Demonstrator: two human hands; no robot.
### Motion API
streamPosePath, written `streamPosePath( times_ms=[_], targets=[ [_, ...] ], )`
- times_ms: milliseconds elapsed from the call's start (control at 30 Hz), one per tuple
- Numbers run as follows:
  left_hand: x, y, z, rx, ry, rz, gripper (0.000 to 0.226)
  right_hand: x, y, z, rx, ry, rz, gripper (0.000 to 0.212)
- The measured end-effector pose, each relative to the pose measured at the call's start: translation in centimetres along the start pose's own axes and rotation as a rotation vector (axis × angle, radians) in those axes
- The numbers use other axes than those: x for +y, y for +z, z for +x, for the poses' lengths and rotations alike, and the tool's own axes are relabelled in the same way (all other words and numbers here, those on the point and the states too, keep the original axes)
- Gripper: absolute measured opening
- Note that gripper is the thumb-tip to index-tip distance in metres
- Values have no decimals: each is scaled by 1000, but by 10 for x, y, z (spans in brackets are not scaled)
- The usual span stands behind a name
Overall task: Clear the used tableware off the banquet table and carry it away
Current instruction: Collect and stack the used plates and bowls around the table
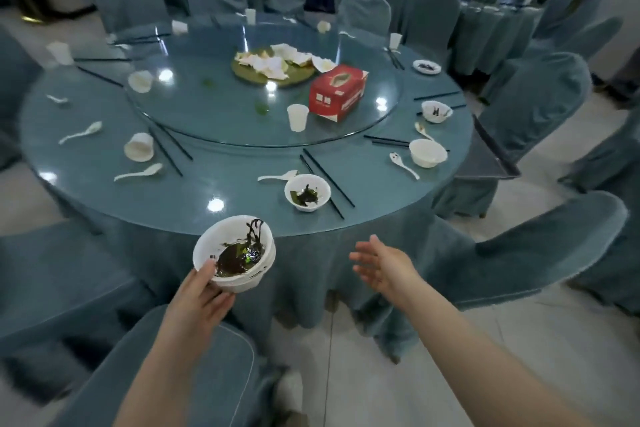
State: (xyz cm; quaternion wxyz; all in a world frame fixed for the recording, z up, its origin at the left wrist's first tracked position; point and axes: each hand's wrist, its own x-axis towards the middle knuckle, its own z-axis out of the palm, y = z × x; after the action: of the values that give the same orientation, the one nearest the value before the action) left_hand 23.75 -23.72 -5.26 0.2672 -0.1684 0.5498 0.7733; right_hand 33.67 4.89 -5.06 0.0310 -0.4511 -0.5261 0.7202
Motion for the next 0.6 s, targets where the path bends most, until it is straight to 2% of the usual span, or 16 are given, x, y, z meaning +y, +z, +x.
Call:
streamPosePath(
  times_ms=[167,367,467,600],
  targets=[
    [28,20,75,-2,-10,-9,28,-38,55,86,31,52,-160,28],
    [62,47,141,28,-44,30,28,-65,106,164,70,138,-436,36],
    [75,61,167,42,-42,49,22,-79,113,187,74,70,-563,26],
    [87,87,196,31,-52,27,14,-108,97,203,26,-129,-545,31]
  ],
)
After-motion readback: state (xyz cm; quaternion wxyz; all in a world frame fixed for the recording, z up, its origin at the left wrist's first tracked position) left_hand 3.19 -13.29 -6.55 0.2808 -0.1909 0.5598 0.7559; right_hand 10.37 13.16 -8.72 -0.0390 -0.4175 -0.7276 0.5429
